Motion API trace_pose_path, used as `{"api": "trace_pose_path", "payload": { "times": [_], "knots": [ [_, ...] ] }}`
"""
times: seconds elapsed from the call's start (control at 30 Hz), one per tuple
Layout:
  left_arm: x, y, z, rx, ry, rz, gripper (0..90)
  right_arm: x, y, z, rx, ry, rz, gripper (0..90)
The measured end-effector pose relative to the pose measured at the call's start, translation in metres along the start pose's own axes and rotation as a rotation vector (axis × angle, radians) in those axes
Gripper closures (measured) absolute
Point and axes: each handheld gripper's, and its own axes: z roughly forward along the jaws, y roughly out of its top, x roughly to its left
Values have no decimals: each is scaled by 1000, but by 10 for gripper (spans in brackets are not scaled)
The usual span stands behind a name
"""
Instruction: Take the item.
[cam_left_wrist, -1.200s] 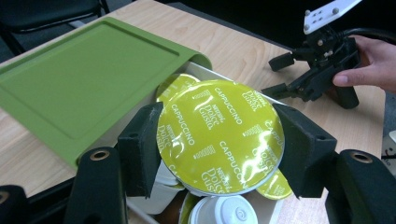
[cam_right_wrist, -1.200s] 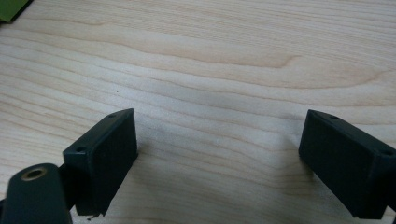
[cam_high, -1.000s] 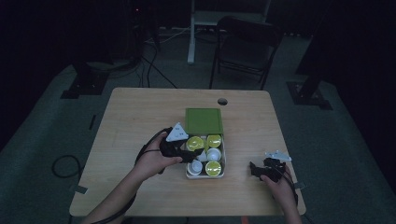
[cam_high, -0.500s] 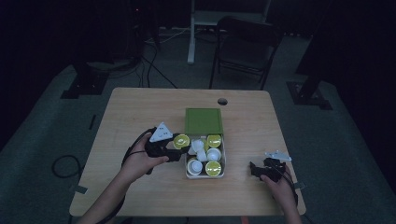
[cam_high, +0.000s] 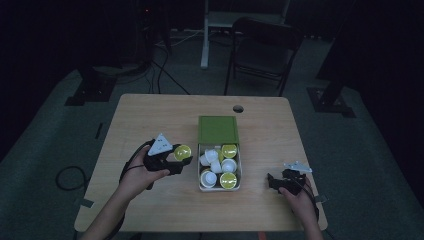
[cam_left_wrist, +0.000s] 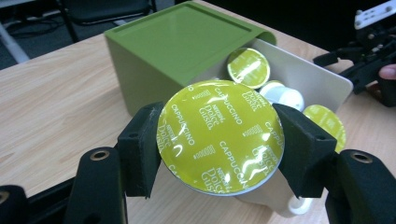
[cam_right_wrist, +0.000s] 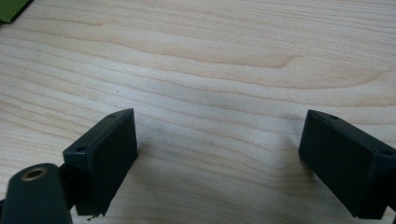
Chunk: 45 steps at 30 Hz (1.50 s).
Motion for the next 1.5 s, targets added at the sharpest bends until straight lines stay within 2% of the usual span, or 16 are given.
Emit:
{"api": "trace_pose_path", "payload": {
  "times": [0.13, 0.43, 0.87, 1.13, 1.37, 1.5],
  "knots": [
    [6, -7, -3, -9, 29, 1, 383, 0, 0, 0, 0, 0, -1, 111],
    [17, -28, -9, 12, 88, -14, 383, 0, 0, 0, 0, 0, -1, 111],
    [28, -59, -20, 22, 132, -82, 383, 0, 0, 0, 0, 0, -1, 111],
    [36, -77, -29, 32, 172, -109, 383, 0, 0, 0, 0, 0, -1, 111],
    [44, -90, -33, 35, 226, -129, 383, 0, 0, 0, 0, 0, 0, 111],
    [47, -96, -36, 39, 239, -148, 383, 0, 0, 0, 0, 0, 0, 111]
  ]
}}
